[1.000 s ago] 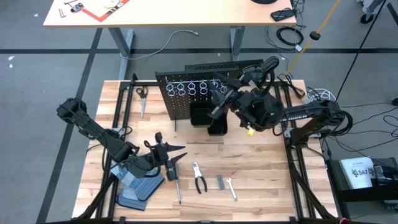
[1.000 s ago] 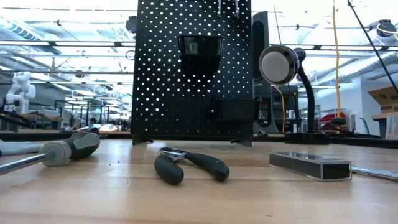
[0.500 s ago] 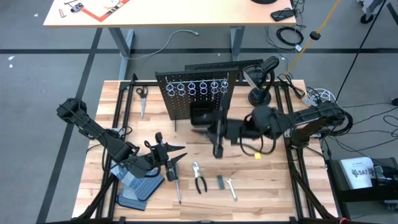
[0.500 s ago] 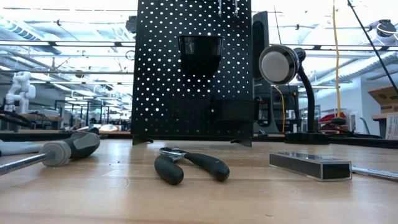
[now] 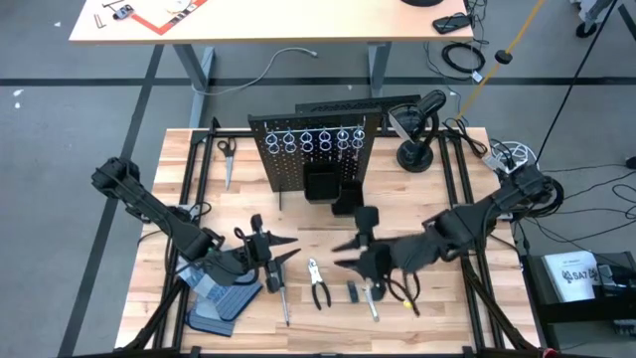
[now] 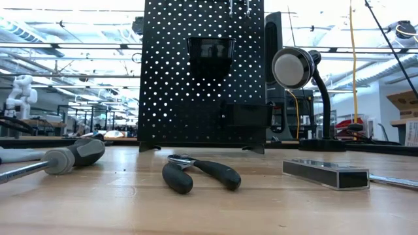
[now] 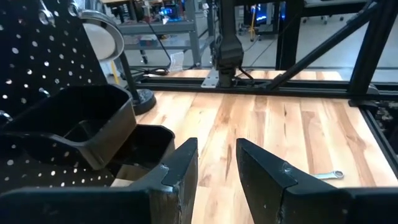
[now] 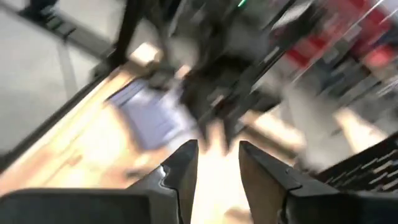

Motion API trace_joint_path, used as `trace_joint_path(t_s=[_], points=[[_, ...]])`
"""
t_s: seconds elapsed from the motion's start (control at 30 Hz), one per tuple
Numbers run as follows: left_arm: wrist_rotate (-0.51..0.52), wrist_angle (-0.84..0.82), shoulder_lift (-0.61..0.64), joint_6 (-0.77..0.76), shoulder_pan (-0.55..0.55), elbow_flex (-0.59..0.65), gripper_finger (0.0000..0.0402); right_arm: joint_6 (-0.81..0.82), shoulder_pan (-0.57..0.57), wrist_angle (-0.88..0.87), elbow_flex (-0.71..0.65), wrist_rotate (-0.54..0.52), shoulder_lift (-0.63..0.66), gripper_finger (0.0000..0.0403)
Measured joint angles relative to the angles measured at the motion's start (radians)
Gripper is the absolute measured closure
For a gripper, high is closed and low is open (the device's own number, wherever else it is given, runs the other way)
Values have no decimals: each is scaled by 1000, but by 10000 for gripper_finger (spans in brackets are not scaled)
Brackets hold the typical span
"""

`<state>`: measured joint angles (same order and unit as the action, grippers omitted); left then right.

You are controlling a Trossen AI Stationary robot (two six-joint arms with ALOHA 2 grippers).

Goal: Hang tools onto peg board
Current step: Hang the silver wrench on the black pegboard

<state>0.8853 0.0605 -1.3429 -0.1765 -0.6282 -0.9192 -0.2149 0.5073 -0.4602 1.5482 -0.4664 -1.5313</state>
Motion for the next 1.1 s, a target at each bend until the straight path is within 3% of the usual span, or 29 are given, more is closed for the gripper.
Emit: trace_joint_path(t_s=[0.17, 0.27, 0.33, 0.5, 0.87, 1.1], points=[[-1, -1, -22, 0, 11, 0, 281, 283, 41, -183, 0, 4, -27, 293], [-1, 0, -36, -1, 20, 0, 281, 474, 52, -275, 1, 74, -61, 293], [-1, 7, -41, 0, 21, 0, 281, 613, 56, -363, 1, 124, -98, 293], [-2, 8, -42, 0, 20, 0, 281, 894, 103, -533, 0, 124, -230, 293], [-2, 8, -42, 1, 20, 0, 281, 1453, 215, -535, 0, 136, -464, 293], [-3, 8, -42, 1, 20, 0, 281, 1607, 219, -510, -27, 167, -499, 293]])
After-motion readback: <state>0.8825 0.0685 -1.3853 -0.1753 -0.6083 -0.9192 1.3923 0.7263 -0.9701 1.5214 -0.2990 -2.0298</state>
